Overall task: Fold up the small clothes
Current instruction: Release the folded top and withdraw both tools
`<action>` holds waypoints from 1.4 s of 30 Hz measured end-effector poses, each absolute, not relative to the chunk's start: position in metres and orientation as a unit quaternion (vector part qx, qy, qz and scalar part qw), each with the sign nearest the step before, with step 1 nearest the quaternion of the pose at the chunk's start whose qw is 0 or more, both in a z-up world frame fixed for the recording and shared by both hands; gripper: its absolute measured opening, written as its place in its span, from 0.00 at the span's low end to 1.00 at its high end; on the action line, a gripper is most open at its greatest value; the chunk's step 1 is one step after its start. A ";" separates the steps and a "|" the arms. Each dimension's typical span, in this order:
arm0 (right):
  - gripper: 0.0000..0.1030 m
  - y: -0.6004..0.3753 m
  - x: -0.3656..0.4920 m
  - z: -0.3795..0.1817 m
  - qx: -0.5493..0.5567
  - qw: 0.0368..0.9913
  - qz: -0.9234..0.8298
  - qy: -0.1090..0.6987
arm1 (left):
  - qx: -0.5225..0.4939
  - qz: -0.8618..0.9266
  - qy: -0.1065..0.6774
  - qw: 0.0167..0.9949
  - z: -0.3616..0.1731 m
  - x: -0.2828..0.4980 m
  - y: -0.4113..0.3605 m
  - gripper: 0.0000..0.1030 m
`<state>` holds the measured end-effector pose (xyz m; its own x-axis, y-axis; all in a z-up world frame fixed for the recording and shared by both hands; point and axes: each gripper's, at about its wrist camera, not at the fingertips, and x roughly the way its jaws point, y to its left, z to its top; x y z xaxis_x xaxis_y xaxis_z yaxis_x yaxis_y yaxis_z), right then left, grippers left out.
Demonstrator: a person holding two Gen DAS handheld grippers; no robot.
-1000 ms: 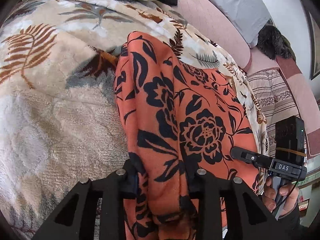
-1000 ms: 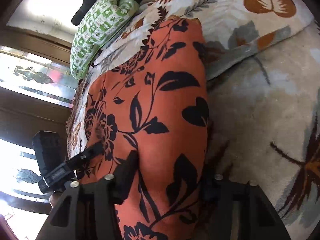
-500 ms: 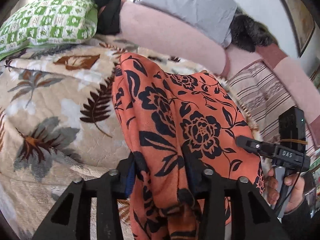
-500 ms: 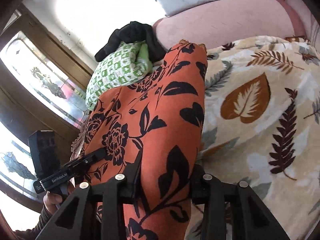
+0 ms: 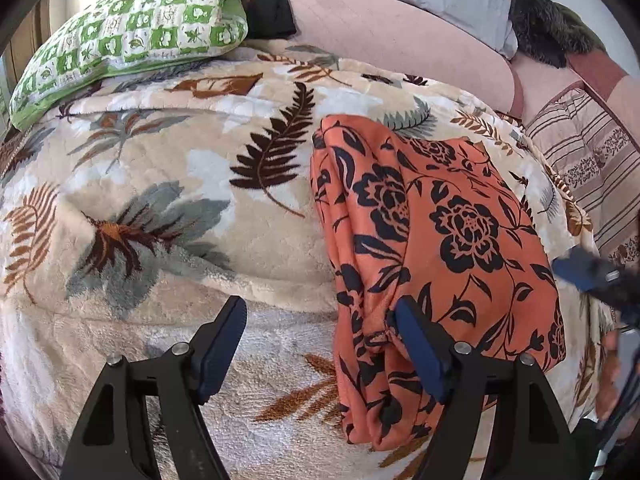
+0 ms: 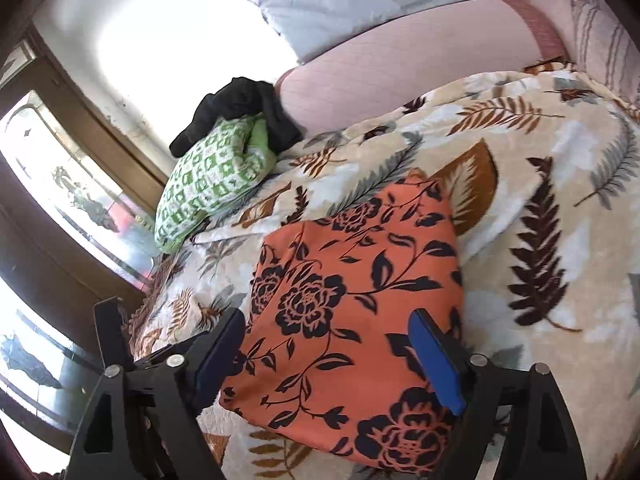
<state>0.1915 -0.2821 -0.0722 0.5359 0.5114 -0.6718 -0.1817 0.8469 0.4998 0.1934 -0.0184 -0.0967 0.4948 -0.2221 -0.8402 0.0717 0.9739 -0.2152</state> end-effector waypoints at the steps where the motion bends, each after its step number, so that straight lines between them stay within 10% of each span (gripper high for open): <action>1: 0.86 -0.276 0.203 -0.098 0.181 0.837 0.181 0.484 | -0.085 -0.085 0.497 0.859 -0.095 0.186 -0.013 0.75; 19: 1.00 -0.267 0.041 -0.026 0.004 0.908 0.045 0.416 | -0.046 -0.034 0.392 0.918 0.000 0.054 -0.025 0.97; 42: 1.00 -0.281 0.015 0.018 0.013 0.925 -0.004 0.380 | -0.015 -0.013 0.374 0.927 0.033 0.028 -0.052 0.98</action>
<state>0.0149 -0.2813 0.0178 0.7109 0.0034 -0.7033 0.0165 0.9996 0.0216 0.0282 -0.0523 0.0326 0.7198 -0.0355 -0.6933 0.0126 0.9992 -0.0380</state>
